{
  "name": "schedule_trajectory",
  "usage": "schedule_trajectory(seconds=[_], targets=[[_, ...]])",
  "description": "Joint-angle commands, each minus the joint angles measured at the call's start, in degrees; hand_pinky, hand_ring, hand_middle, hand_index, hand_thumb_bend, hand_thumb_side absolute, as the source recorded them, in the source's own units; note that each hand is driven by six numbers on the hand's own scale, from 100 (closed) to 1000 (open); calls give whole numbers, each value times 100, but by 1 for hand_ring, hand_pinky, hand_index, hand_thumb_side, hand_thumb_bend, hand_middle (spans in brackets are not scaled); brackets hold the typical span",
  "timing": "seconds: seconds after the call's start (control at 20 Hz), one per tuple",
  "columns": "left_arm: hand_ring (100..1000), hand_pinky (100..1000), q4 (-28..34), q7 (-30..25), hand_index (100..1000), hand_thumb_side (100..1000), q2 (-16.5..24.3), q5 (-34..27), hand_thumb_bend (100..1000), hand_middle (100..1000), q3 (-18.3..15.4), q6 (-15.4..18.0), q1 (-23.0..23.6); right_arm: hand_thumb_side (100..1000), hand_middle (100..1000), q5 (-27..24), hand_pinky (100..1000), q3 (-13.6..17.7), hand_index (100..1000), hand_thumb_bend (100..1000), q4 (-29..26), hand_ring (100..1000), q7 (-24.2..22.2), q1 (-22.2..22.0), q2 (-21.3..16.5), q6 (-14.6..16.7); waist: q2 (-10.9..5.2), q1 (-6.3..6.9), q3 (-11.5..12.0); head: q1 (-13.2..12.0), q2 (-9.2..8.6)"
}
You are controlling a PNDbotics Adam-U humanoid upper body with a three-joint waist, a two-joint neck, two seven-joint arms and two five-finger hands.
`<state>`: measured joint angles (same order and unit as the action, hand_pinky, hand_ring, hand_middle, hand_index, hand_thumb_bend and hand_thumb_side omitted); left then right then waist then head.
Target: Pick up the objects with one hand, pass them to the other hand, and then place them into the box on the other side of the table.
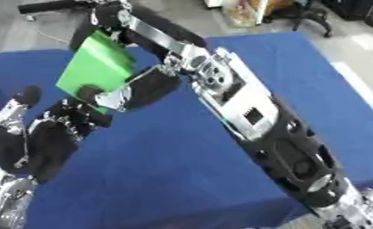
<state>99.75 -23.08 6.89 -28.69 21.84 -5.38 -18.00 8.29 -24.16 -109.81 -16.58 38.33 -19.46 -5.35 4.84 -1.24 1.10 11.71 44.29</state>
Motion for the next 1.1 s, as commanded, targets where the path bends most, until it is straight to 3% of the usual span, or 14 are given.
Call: schedule_trajectory(seconds=[0.05, 0.25, 0.55, 1.1], targets=[[653, 939, 55, -55, 790, 983, -52, 24, 263, 595, 26, -5, -92, 100, 579, 24, 425, -4, 582, 273, 99, 648, -61, 72, 18, 26, -44, -2, 4, 23, -17], [659, 941, 30, -102, 797, 955, -60, 68, 235, 612, 43, -13, -112, 100, 580, 34, 428, -19, 584, 274, 139, 651, -97, 23, -64, 85, -35, 0, 6, 19, -17], [678, 947, -40, -218, 815, 1000, -74, 107, 345, 650, 64, -12, -131, 100, 583, 71, 434, -75, 586, 271, 193, 657, -190, 9, -125, 97, -18, 4, 17, 29, -17], [731, 966, -204, -450, 845, 1000, -167, -82, 431, 723, 76, 128, -147, 100, 587, 273, 445, -195, 592, 252, 454, 667, -374, 72, -70, 258, -4, -1, 34, 59, -17]])
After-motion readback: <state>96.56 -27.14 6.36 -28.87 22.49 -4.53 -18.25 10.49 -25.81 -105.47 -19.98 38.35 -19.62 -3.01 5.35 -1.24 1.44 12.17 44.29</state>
